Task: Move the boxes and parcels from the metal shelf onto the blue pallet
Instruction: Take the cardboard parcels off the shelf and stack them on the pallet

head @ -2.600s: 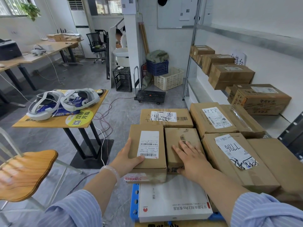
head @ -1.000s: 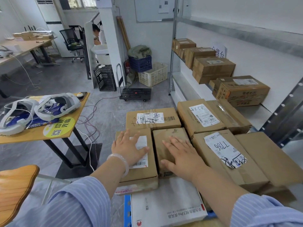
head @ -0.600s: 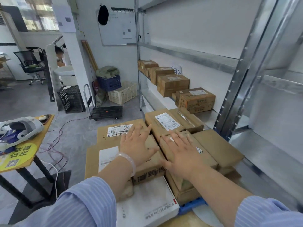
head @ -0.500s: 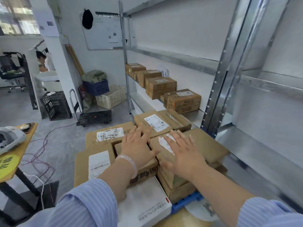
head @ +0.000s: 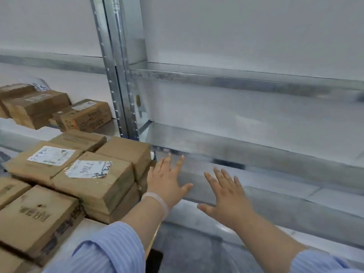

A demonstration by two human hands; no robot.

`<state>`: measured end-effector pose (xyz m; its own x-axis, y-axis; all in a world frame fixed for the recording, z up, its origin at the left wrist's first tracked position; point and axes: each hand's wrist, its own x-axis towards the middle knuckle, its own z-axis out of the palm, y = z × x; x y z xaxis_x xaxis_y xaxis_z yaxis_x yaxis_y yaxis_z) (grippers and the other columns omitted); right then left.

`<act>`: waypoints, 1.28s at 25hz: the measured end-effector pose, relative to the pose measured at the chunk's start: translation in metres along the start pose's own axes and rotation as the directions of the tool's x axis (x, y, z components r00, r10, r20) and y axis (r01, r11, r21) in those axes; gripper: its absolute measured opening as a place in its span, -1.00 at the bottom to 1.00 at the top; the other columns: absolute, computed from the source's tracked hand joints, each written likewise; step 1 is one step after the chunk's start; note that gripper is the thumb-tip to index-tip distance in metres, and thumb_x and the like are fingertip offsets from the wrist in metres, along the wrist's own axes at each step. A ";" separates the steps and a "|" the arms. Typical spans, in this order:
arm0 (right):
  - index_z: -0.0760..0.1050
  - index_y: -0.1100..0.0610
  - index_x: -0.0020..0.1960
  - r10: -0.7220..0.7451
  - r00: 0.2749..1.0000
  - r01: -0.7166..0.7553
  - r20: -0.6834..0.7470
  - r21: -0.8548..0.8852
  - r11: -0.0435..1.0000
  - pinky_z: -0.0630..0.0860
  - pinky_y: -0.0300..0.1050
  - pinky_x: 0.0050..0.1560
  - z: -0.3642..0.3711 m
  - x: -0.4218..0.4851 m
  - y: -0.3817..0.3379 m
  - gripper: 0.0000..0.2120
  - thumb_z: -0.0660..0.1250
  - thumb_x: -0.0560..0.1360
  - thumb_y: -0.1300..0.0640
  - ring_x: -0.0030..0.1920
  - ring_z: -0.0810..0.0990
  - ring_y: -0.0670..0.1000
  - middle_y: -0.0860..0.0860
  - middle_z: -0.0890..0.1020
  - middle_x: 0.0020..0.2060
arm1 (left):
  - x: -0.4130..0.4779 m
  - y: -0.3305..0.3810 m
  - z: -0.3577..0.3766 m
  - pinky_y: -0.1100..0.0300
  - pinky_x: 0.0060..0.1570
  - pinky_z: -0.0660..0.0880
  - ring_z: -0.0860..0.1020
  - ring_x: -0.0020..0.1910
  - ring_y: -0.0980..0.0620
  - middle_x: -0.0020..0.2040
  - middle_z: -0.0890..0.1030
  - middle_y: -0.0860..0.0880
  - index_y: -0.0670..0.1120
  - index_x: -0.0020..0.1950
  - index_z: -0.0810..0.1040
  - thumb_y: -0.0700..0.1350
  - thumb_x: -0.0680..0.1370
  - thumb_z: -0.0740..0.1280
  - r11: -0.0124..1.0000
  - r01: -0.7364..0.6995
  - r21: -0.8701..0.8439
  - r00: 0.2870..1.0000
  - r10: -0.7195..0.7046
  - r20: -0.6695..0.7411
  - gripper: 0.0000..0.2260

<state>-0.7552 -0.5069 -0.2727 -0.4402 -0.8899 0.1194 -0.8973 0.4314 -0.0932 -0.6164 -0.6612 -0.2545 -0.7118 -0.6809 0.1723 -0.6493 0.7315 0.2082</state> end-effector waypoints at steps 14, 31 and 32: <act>-0.26 -0.13 0.55 0.504 0.857 -0.510 -0.109 -0.032 0.860 -0.28 0.11 0.48 -0.075 -0.193 0.304 -0.10 0.04 0.40 -0.48 0.52 -0.29 0.01 -0.02 -0.24 0.55 | 0.007 0.385 0.054 -0.10 0.46 -0.11 -0.14 0.55 -0.07 0.59 -0.16 0.01 0.22 0.54 -0.16 0.38 0.50 0.08 0.890 -0.432 -0.146 0.883 0.450 0.130 -0.29; -0.20 -0.11 0.56 0.815 0.574 -0.813 -0.078 0.069 0.579 -0.23 0.07 0.48 -0.083 -0.325 0.598 -0.21 0.04 0.49 -0.39 0.54 -0.21 0.00 -0.01 -0.16 0.56 | 0.042 0.749 0.175 -0.08 0.48 0.00 -0.08 0.55 -0.05 0.59 -0.13 0.03 0.26 0.53 -0.16 0.40 0.49 0.07 0.692 -0.651 -0.312 0.645 0.721 0.252 -0.30; -0.20 -0.11 0.56 0.824 0.561 -0.821 -0.083 0.069 0.567 -0.22 0.08 0.49 -0.085 -0.321 0.615 -0.21 0.05 0.49 -0.38 0.54 -0.21 0.00 -0.01 -0.17 0.56 | 0.053 0.763 0.183 -0.07 0.48 0.00 -0.07 0.55 -0.05 0.59 -0.12 0.03 0.27 0.53 -0.16 0.41 0.49 0.07 0.688 -0.653 -0.317 0.642 0.725 0.251 -0.30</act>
<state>-1.1680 0.0564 -0.2844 -0.9886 -0.1319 0.0719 -0.1447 0.9650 -0.2189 -1.1981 -0.1325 -0.2630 -0.9945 0.1026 0.0199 0.1033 0.9362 0.3359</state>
